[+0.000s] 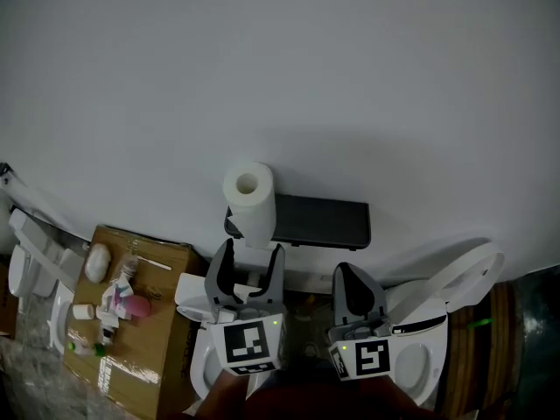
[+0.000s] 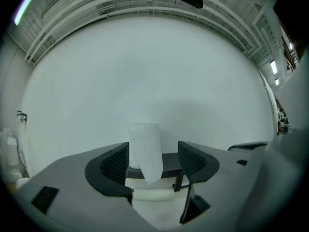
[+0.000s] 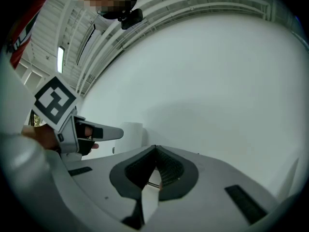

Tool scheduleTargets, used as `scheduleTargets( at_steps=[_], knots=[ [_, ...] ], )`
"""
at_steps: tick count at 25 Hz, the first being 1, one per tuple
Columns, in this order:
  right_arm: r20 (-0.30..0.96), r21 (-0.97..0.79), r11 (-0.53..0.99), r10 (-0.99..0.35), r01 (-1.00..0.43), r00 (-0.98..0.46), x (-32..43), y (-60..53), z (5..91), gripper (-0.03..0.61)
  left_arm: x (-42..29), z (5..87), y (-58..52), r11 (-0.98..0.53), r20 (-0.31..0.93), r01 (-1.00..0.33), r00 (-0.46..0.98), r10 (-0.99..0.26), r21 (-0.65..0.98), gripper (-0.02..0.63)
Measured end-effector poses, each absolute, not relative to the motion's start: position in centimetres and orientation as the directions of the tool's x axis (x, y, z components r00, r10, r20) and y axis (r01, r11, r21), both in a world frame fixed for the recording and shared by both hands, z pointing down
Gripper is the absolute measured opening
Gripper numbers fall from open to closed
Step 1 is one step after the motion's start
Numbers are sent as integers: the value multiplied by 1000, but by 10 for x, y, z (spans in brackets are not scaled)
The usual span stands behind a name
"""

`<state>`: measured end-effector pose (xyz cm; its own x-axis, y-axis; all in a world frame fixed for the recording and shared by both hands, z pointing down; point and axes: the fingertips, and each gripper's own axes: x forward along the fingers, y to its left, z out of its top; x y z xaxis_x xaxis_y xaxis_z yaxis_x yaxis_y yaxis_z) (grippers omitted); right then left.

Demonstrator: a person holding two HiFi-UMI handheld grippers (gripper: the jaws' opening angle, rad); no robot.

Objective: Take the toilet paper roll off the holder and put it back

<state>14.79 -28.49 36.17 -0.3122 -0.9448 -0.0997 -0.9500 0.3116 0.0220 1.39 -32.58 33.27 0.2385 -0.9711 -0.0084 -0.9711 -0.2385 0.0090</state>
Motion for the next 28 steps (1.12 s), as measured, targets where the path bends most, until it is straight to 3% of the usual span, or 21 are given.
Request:
scheduleTargets(
  at_steps=[6,28],
  knots=[
    [-105,14,322,-941,-947,-322,156,-288,361,15,16,329,-369,-218,34,-976,218,-975,4,395],
    [-88,13,319,-944,-948,-319,166,-289,368,15,5,318,-418,-141,-9,-988,142,-990,-65,400]
  ],
)
